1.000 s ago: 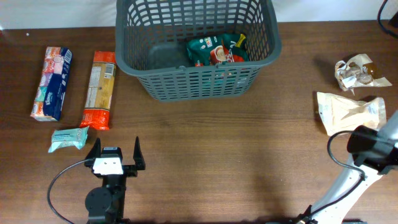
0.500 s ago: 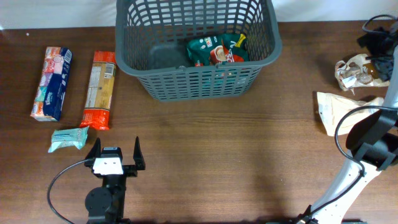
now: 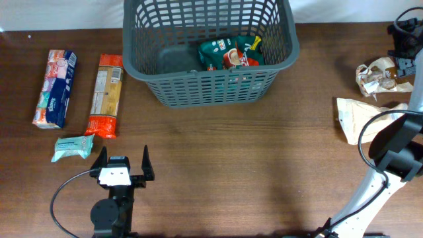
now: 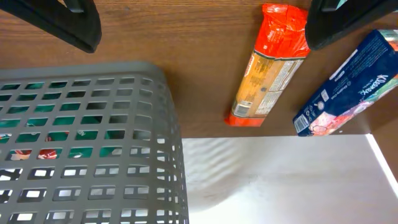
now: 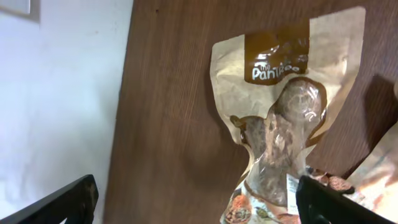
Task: Pack container
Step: 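Grasp the brown Pantree pouch with the right gripper and lift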
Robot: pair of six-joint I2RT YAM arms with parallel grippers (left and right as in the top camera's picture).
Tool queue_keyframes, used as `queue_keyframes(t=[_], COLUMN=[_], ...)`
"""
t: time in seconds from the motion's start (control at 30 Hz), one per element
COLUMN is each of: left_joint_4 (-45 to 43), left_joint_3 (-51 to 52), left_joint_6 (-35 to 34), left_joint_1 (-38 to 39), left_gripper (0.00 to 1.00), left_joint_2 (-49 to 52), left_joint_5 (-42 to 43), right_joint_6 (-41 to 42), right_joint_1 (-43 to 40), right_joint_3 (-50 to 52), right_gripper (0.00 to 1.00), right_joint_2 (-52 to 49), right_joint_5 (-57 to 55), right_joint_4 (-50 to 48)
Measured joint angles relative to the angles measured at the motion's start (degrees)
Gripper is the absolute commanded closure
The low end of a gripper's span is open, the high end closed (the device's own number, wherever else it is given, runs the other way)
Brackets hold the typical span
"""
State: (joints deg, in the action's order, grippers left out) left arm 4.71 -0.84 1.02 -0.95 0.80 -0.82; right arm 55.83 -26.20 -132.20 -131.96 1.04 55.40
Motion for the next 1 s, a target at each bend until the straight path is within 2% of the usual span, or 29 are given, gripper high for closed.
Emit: queue_keyframes(t=[0.43, 1.0], left_joint_4=[0.00, 0.00], left_joint_3=[0.00, 0.00], left_joint_6=[0.00, 0.00], left_joint_1=[0.00, 0.00], left_gripper=[0.01, 0.01], left_joint_2=[0.00, 0.00], left_joint_5=[0.00, 0.00], right_joint_6=[5.68, 6.32], right_joint_1=[-0.92, -3.19], right_joint_3=[0.09, 0.17], right_gripper=[0.01, 0.01], right_joint_2=[-6.51, -7.80], right_joint_5=[0.46, -2.05], right_joint_4=[4.81, 8.04])
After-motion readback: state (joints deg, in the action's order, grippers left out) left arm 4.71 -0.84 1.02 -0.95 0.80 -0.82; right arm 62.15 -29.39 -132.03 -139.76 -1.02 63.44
